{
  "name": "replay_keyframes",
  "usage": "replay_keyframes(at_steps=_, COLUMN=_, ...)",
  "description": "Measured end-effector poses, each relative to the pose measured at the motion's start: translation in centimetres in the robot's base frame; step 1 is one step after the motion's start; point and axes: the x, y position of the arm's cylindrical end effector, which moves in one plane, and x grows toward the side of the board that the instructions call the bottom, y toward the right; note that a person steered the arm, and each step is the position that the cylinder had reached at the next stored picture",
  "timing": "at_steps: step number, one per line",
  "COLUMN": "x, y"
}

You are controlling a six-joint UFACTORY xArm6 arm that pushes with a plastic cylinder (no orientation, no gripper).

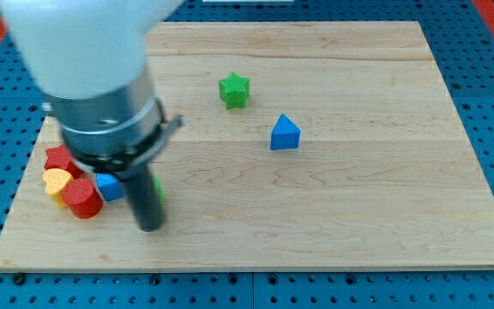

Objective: Move the green circle closer to the blue triangle

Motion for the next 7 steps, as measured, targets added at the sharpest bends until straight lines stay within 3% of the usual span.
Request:
replay_keyframes(at_steps=2, x=-2.0, y=-2.4)
replay_keyframes(at_steps=4, x=-3.3, y=12.6)
replay_keyframes(at_steps=5, x=-2.9, y=9.1)
replay_keyframes(at_steps=6, x=-2.9, y=2.1)
replay_keyframes(at_steps=7, x=-5.0, y=3.9)
